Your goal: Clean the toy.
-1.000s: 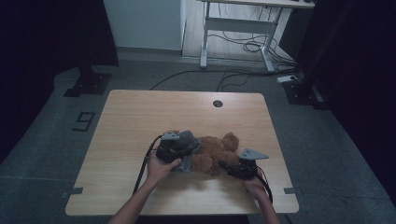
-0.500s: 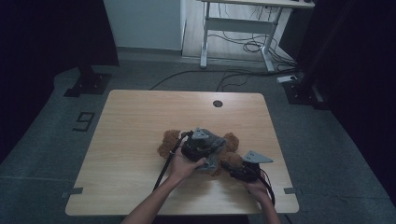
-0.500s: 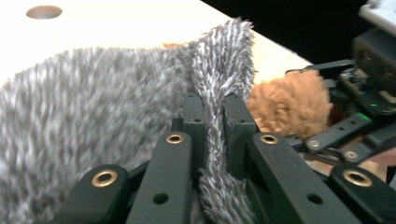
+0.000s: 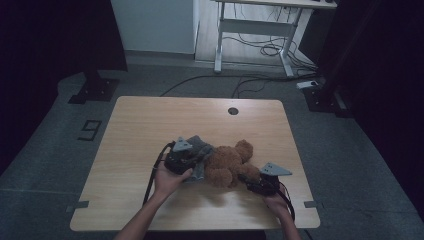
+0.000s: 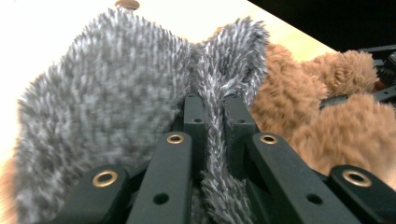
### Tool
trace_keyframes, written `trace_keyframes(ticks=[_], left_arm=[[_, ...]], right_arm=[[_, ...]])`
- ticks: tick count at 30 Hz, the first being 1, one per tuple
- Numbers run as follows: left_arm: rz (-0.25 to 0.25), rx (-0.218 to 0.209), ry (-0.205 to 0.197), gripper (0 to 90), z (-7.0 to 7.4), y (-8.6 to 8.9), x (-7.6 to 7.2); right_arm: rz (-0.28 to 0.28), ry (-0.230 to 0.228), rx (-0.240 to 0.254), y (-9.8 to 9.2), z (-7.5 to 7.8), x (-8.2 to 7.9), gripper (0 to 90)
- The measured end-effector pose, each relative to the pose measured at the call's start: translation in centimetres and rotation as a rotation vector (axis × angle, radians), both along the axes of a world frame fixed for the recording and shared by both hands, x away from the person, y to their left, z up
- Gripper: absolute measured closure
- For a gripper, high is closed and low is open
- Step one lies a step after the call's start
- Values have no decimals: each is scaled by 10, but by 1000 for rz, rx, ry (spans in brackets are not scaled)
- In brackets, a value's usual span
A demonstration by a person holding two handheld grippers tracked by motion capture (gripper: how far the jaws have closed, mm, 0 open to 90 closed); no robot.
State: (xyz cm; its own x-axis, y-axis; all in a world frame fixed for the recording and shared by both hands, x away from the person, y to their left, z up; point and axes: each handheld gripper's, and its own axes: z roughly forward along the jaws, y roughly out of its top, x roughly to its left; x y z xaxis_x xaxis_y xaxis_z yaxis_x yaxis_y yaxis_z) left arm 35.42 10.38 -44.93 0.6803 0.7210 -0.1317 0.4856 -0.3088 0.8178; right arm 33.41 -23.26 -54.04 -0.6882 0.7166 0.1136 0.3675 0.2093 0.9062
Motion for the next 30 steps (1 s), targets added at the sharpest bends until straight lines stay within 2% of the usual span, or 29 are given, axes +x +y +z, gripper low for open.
trace_keyframes(ticks=[4, 7, 9, 11, 12, 14, 16, 18, 21, 24, 25, 28, 30], left_arm=[[89, 4, -28, 818, 3, 34, -4], [136, -5, 14, 817, -6, 58, -1], [148, -10, 45, 817, -15, 67, 1], [150, -20, 57, 817, -20, 71, 2], [149, -32, 56, 817, -20, 72, 1], [143, -50, 27, 817, -14, 70, -1], [123, -61, -17, 818, -1, 62, -5], [96, -70, -43, 818, 11, 53, -6], [57, -64, -83, 818, 27, 31, -8], [17, -66, -106, 817, 40, 2, -3], [3, -77, -109, 817, 44, -10, -1], [-55, -57, -109, 817, 51, -48, 6], [-91, -35, -93, 817, 51, -74, 12]], right_arm=[[-5, 7, 5, 0, 0, 0, 515], [-4, 16, 18, -2, -2, 1, 516], [-3, 19, 25, -3, -2, 2, 517], [-2, 14, 25, -1, -2, 2, 517], [-2, 13, 24, -1, -2, 2, 517], [-5, 13, 24, -1, -2, 2, 517], [-9, 16, 26, -1, -2, 2, 518], [-13, 12, 26, -2, -2, 2, 517], [-15, 5, 21, -2, -1, 2, 517], [-17, 5, 23, -2, -1, 1, 517], [-17, 5, 24, -2, -1, 1, 517], [-16, 3, 23, -2, -1, 1, 517], [-15, 3, 20, -2, -1, 1, 517]])
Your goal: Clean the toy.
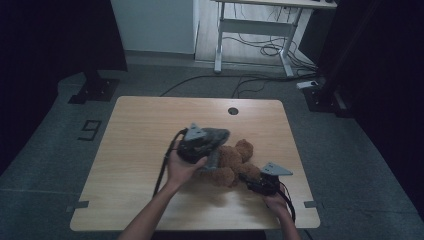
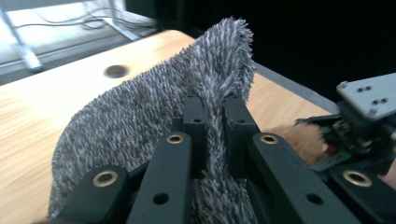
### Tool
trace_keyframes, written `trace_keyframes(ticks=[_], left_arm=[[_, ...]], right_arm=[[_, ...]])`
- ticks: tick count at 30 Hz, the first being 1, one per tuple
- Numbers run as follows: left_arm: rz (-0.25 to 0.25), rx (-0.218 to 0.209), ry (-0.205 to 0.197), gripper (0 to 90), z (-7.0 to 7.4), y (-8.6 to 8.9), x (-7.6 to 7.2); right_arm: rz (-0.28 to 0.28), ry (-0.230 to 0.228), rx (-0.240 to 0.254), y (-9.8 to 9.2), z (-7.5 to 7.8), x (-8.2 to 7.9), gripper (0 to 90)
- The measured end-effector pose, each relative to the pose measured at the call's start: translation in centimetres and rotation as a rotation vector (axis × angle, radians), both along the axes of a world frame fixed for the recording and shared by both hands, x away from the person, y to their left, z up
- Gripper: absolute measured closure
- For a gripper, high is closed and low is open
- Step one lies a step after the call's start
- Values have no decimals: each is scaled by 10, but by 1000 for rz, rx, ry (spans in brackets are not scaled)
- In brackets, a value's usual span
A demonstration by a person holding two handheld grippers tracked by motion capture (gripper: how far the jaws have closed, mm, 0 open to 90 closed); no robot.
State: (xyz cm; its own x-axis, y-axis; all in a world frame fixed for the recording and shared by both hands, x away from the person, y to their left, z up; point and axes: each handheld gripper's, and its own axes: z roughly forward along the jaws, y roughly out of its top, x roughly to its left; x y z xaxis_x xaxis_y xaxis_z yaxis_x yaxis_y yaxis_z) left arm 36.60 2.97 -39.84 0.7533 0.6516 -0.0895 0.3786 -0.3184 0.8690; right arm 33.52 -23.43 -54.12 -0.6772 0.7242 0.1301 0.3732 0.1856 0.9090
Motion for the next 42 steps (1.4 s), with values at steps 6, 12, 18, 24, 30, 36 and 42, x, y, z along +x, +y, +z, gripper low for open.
trace_keyframes(ticks=[6, 12, 18, 24, 30, 36, 42], left_arm=[[-53, 184, 54, 816, -35, -65, 15], [-33, 186, 89, 813, -52, -56, 19], [54, 210, 47, 812, -40, -16, 11], [114, 78, 60, 810, -40, 44, 2], [186, 28, 0, 811, -33, 84, -15], [220, 33, 60, 813, -52, 113, -16], [230, 11, 90, 814, -70, 126, -19]], right_arm=[[-3, -1, 0, 0, 0, -1, 517], [-1, -4, -4, 0, -1, -2, 520], [-1, 2, -13, 3, -1, -3, 524], [15, 11, 7, 3, -2, -4, 523], [15, 15, -2, 4, -2, -6, 522], [17, 21, 2, 2, -3, -5, 521], [21, 23, 3, 3, -3, -6, 520]])
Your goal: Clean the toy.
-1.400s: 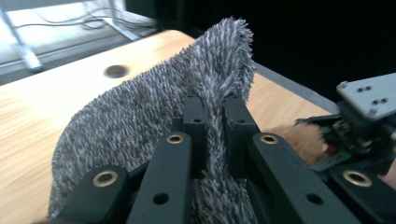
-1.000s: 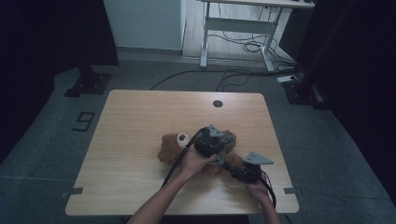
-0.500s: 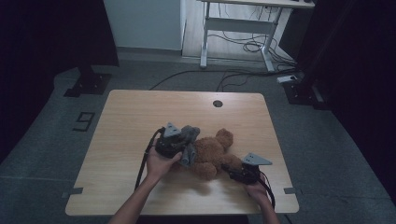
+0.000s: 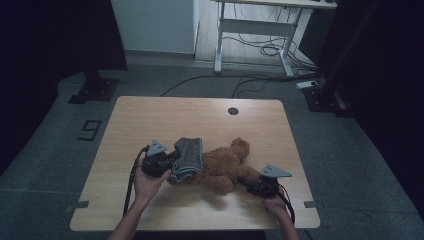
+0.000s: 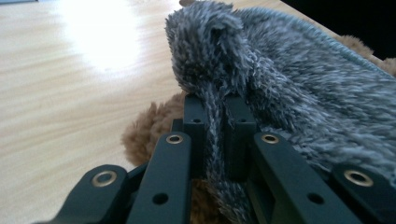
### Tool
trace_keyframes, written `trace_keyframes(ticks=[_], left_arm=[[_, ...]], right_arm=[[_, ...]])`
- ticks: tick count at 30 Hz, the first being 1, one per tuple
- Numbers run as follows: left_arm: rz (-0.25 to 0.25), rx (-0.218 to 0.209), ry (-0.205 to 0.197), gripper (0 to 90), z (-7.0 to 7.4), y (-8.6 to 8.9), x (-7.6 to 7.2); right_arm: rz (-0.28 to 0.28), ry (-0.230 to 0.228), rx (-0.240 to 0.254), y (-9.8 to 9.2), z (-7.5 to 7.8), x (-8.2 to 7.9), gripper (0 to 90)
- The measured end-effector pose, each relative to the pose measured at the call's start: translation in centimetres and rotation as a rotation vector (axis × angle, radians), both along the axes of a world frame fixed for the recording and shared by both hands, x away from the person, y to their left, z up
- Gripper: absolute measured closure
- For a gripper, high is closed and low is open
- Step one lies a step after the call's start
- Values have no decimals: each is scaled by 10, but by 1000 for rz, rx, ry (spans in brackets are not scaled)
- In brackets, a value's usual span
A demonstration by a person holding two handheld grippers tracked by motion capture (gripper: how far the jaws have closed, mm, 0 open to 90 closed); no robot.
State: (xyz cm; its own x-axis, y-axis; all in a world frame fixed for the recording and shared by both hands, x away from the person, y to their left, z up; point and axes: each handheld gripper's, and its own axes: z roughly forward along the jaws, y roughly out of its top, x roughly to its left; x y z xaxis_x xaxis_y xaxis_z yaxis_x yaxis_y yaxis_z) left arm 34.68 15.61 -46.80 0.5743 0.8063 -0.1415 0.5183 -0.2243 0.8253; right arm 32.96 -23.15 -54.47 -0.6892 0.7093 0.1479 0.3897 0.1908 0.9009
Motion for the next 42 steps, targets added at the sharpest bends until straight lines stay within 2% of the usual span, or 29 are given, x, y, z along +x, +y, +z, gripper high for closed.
trace_keyframes(ticks=[9, 13, 16, 18, 24, 28, 31, 35, 40, 42], left_arm=[[61, 36, 21, 815, -11, 24, -3], [85, 77, 33, 815, -22, 32, -4], [92, 84, 56, 815, -31, 36, -3], [97, 103, 69, 815, -36, 37, -2], [98, 102, 103, 813, -44, 40, 0], [101, 171, 115, 812, -53, 32, 2], [102, 152, 129, 812, -59, 31, 4], [101, 120, 143, 812, -58, 33, 7], [123, 78, 111, 810, -45, 46, 7], [143, 72, 79, 810, -36, 52, 4]], right_arm=[[0, 5, 0, -1, 0, 0, 519], [-2, 6, 0, -1, -1, 0, 518], [-3, 6, 3, 0, -1, 1, 518], [-4, 7, 4, 0, -2, 1, 518], [-3, 11, 6, -1, -2, 1, 516], [-2, 16, 9, -1, -3, 2, 516], [-3, 17, 10, -1, -3, 2, 516], [-4, 19, 10, -1, -4, 2, 516], [-10, 19, 9, -2, -4, 2, 513], [-13, 20, 10, -2, -4, 2, 512]])
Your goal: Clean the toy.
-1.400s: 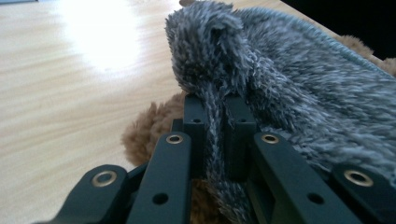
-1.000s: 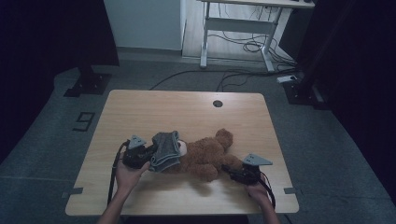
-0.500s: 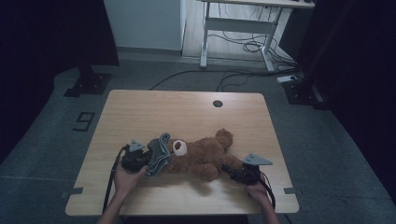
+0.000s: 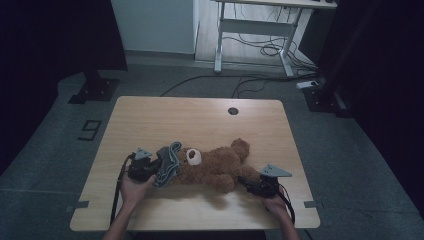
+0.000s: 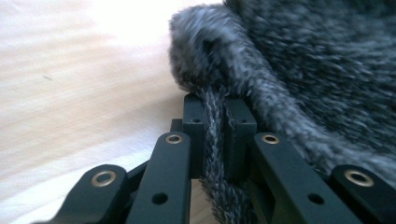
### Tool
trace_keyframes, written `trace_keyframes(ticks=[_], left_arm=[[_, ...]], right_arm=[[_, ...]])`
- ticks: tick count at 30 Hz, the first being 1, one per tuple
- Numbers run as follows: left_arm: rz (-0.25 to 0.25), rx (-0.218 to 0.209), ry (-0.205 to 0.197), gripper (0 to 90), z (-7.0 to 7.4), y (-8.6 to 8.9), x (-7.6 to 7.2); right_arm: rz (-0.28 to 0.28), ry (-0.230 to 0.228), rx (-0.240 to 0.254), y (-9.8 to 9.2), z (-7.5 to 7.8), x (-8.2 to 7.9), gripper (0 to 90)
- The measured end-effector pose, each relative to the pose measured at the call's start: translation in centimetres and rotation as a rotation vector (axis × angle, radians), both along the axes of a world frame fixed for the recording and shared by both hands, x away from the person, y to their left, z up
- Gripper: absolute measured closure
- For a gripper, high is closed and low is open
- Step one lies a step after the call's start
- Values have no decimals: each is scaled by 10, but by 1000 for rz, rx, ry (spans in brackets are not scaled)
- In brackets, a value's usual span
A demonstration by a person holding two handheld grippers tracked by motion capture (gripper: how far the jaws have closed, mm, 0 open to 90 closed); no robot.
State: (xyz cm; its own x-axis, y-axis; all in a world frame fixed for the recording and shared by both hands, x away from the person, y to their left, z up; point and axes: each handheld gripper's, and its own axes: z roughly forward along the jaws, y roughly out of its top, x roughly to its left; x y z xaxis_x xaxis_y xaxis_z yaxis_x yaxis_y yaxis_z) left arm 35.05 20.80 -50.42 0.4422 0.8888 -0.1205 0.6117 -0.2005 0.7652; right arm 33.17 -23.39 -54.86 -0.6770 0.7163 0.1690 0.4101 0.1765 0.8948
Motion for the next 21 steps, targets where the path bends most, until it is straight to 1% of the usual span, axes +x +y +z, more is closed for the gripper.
trace_keyframes(ticks=[2, 5, 8, 9, 10, 11, 14, 15, 18, 21], left_arm=[[21, 20, -38, 809, 9, 8, -4], [43, 42, -53, 809, 15, 20, -8], [54, 32, -63, 809, 18, 34, -15], [50, 25, -70, 808, 20, 41, -19], [50, 26, -74, 806, 21, 45, -22], [58, 29, -81, 805, 22, 51, -26], [77, 18, -97, 804, 28, 70, -38], [89, 21, -104, 803, 30, 78, -43], [98, 16, -105, 799, 34, 90, -52], [83, 22, -97, 791, 33, 92, -55]], right_arm=[[-2, -1, 1, 0, 0, 0, 511], [-2, -2, 0, 0, 0, 0, 510], [-3, -2, -2, -1, -1, 0, 509], [-2, -1, -2, -1, -1, 0, 509], [-2, 0, -1, -1, -1, 0, 509], [-3, 0, 0, -1, -1, 0, 509], [-4, 1, 0, -2, -1, 0, 508], [-4, 2, 0, -2, -1, 1, 508], [-4, 3, 1, -2, -1, 1, 508], [-5, 4, 1, -1, -1, 1, 508]])
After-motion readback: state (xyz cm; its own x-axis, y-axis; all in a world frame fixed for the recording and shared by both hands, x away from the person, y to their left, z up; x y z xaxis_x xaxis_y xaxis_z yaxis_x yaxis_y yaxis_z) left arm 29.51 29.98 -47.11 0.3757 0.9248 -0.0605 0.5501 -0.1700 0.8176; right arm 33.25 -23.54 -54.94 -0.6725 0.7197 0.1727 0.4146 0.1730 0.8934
